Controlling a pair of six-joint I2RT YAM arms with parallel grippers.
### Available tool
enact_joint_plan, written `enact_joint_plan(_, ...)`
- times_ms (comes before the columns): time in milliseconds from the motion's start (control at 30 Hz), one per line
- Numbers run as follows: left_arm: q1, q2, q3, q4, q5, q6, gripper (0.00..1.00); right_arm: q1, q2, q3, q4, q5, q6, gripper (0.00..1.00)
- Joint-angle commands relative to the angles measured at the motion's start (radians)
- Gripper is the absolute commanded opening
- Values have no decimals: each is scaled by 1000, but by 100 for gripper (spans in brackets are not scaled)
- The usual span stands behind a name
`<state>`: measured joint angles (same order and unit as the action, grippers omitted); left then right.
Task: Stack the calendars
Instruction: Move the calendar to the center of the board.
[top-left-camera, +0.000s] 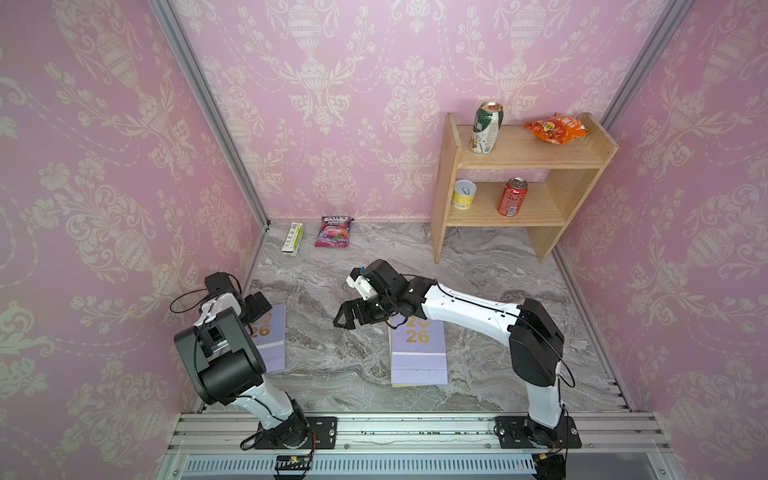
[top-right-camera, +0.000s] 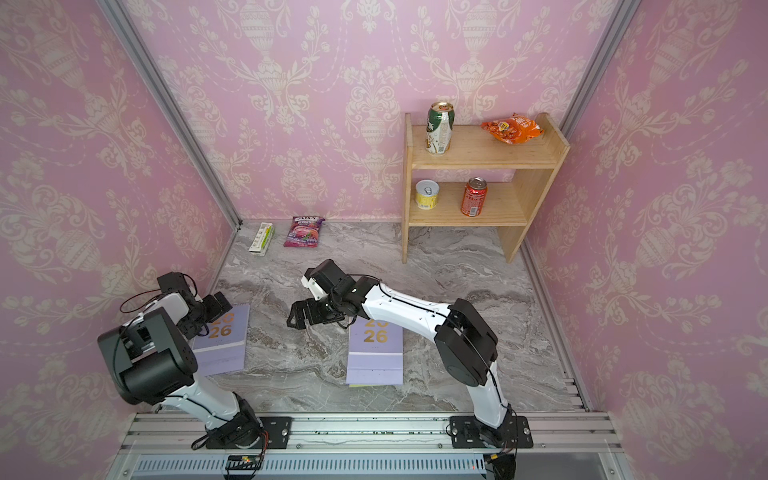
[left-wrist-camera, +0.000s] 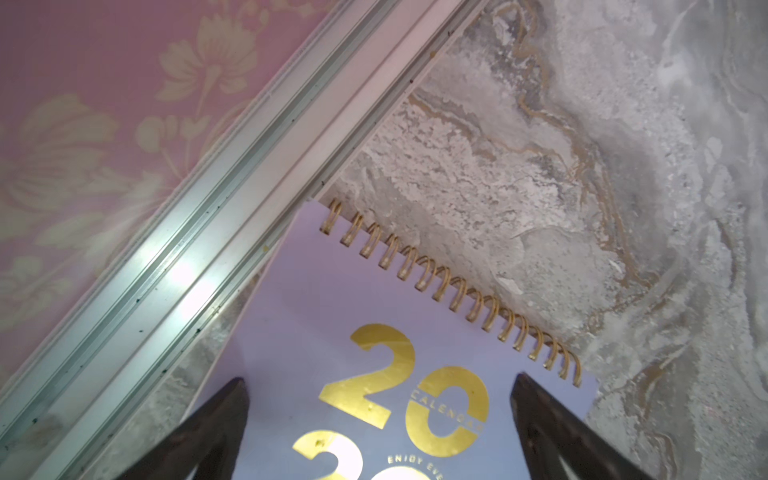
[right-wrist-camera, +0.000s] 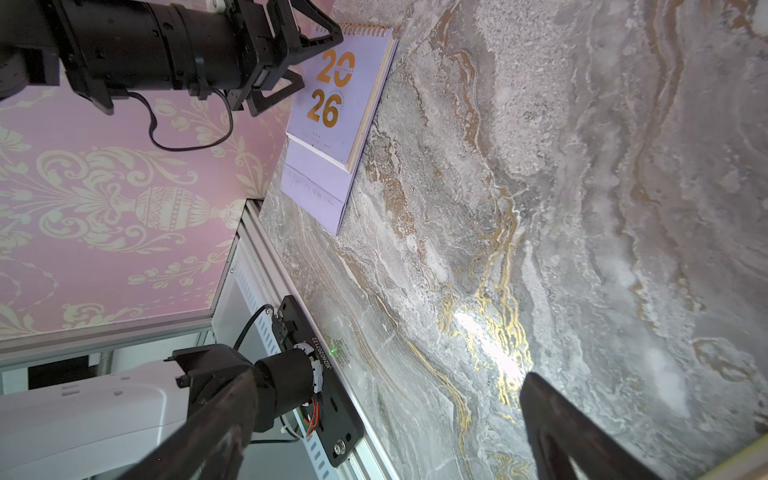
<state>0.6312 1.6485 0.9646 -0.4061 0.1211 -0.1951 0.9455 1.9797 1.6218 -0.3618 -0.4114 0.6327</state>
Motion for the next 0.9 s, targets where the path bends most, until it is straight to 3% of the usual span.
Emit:
enact_joint_plan(0,26,16,-28,19,-48,33,99,7,13,24,-16,5,11,100)
enact_joint_plan(300,20,52,-33,1,-30,21,99,7,18,22,-14,2,10,100)
enact_joint_plan(867,-69,92,-24,-16,-41,-21,99,-1,-9,-12,-6,13,13,100)
